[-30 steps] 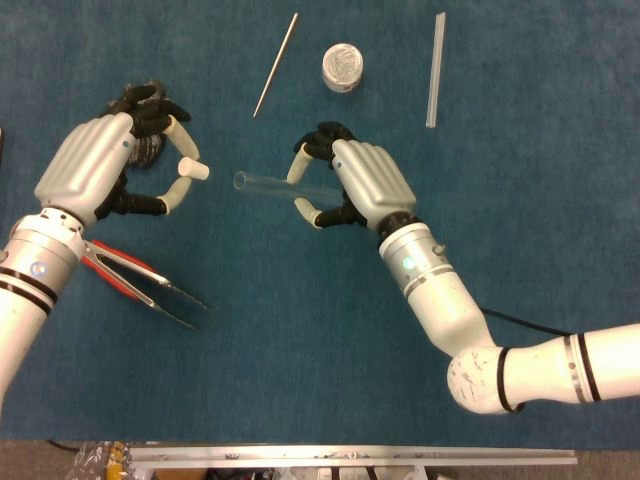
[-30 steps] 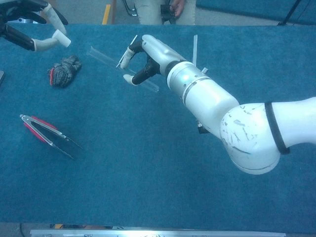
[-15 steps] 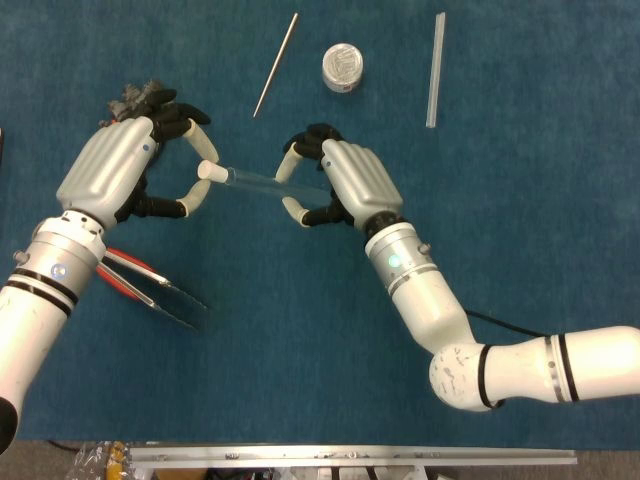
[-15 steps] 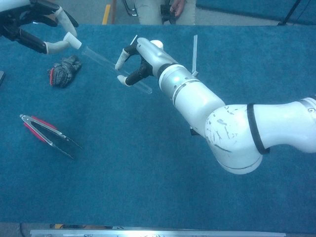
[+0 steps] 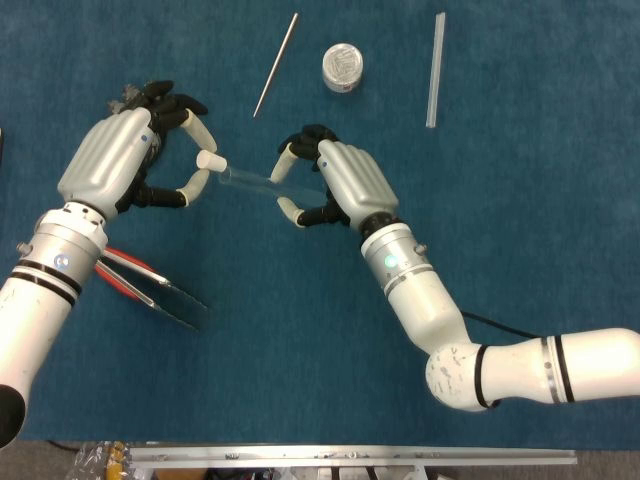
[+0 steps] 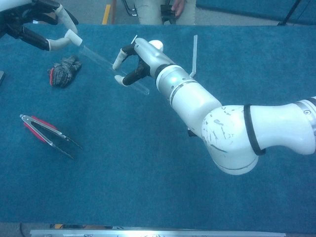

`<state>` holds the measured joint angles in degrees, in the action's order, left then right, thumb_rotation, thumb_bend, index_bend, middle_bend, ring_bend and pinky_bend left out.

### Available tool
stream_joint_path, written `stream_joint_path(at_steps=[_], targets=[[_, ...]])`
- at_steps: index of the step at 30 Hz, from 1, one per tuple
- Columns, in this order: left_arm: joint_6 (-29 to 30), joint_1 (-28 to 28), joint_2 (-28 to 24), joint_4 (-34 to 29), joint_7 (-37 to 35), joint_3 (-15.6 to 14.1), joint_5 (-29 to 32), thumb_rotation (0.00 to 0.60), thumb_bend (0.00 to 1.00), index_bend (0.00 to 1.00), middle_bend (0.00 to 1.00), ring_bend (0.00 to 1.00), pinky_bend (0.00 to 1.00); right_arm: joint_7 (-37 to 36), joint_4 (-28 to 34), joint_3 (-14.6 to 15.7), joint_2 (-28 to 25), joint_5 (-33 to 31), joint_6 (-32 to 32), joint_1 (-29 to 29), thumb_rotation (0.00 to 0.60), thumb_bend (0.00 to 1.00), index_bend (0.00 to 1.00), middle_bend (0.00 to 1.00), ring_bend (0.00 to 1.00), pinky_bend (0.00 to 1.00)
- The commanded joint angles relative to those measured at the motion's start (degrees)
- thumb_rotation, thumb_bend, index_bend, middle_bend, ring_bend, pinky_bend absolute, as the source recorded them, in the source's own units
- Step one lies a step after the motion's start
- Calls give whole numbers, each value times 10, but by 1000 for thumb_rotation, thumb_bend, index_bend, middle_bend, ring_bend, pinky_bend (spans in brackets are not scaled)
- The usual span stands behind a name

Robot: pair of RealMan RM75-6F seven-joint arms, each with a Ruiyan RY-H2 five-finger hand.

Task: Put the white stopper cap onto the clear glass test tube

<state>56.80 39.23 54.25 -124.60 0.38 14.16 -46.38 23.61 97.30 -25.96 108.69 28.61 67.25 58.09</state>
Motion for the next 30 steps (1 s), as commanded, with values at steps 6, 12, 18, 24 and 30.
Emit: stream_joint_path(at_steps=[6,12,18,24,30], targets=[[-1,-1,0,4,0,-2,-3,600,394,528,227,48,86,0,0,-2,-2,0,-4,-4,600,334,618,301,108,323],[-3,-1,3,4,0,-3,-5,600,395,528,227,48,86,3,-2,-6,-1,0,-6,-3,600,334,618,301,108,323],[-5,1,6,4,0,-4,-5,600,395,528,227,49,86,8,-3,-10,2,-1,-5,0,600,334,618,301,108,323],[-9,0,5,3,-5,-4,-4,600,395,528,227,48,86,11,-5,-13,5,-2,-6,3,600,334,618,301,108,323],[-9,-1,3,3,-6,-5,-6,600,395,528,227,48,86,13,-8,-14,6,-3,-4,4,600,334,618,301,108,323]])
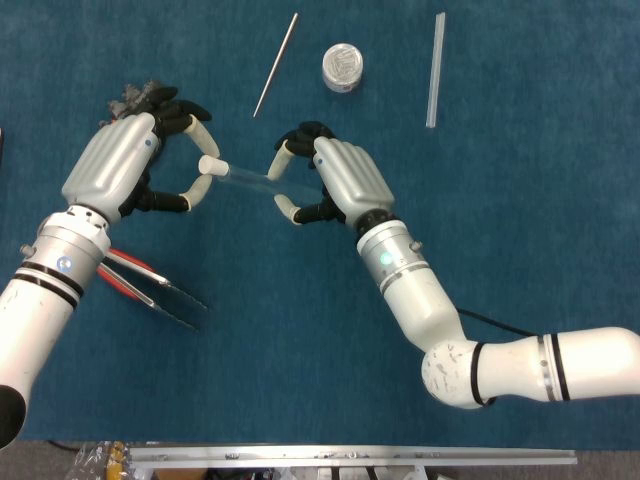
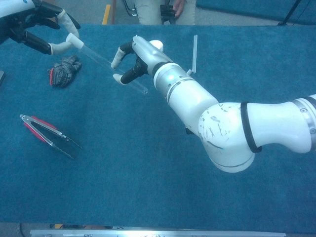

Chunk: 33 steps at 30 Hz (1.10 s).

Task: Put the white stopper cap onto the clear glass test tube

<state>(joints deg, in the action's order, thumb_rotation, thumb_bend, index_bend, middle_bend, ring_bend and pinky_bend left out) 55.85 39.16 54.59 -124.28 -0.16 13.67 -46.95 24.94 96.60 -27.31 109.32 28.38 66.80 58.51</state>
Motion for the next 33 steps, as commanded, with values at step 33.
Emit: stream_joint_path(at_steps=[33], targets=[[-3,3,2,0,1,-2,1,600,395,528,226,48,86,-3,-6,-2,-1,-9,-10,-3,600,334,618,301,108,323]])
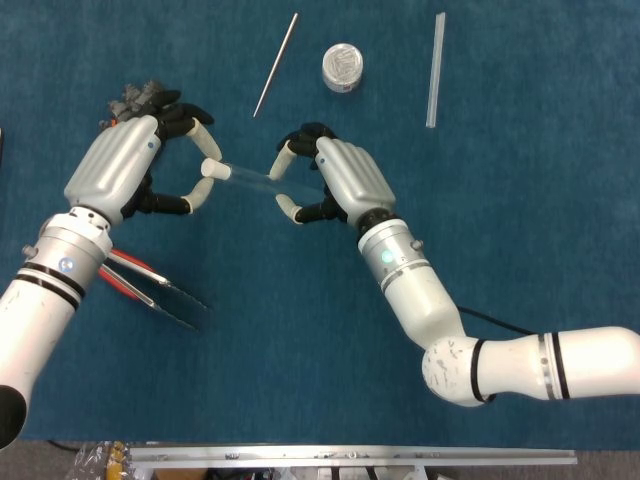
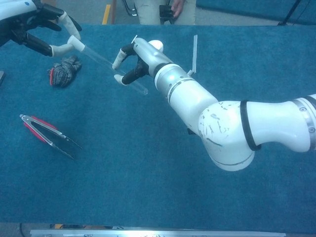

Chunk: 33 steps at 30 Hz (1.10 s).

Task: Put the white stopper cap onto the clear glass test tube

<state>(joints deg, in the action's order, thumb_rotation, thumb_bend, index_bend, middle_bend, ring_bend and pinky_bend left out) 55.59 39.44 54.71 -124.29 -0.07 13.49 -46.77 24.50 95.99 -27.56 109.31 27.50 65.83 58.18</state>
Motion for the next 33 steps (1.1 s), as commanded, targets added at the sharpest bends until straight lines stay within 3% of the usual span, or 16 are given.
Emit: stream_joint_path(at_steps=[1,29,33], targets=[[-1,1,1,0,1,0,-1,600,395,528,226,48,86,1,1,0,0,0,0,0,600,334,618,301,108,323],[6,6,17,0,12,-4,0,600,395,526,226,48,86,-7,-4,-9,4,-4,-4,5,600,334,619,301,108,323],[-2,4,5,4,15,-8,-10,600,393,425,205,43,86,8,1,-5,-6,-7,-1,7,600,334,623,301,108,323]])
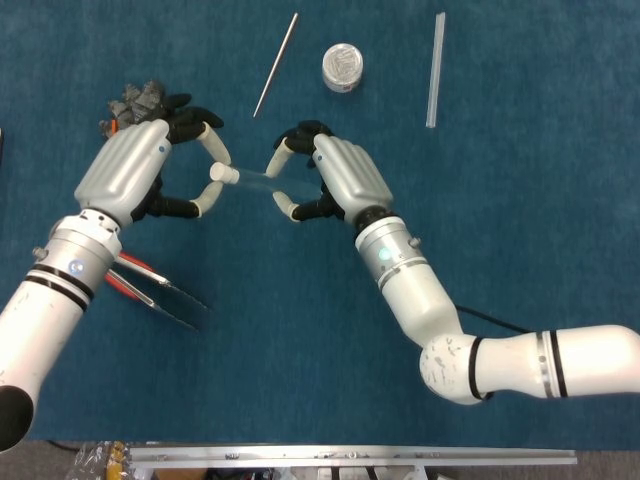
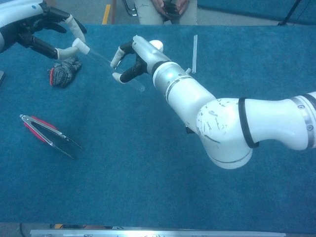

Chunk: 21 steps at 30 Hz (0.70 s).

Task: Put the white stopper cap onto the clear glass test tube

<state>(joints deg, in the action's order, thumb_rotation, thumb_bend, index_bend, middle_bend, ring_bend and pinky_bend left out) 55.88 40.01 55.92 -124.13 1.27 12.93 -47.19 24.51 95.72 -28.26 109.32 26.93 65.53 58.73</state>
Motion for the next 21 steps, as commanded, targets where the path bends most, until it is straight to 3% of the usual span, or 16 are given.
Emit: stream_joint_path(at_steps=[1,6,15,21], targets=[[-7,-2,-10,4,2,-4,-8,600,392,404,201,40,86,12,5,3,-9,-2,4,2,600,334,624,301,108,323],[-27,-7,-28,14,-4,-11,-32,600,392,303,164,2,86,41,17,11,-27,-7,10,5,600,335,625,301,108,323],[-19,-31,-28,77,-8,-32,-149,600,391,280,134,0,86,113,53,51,-90,-35,12,3,600,334,625,301,108,323],[29,-58,-10,135,-9,-46,-241,600,391,280,134,0,85,140,71,80,-124,-39,14,-3,600,334,625,301,108,323]])
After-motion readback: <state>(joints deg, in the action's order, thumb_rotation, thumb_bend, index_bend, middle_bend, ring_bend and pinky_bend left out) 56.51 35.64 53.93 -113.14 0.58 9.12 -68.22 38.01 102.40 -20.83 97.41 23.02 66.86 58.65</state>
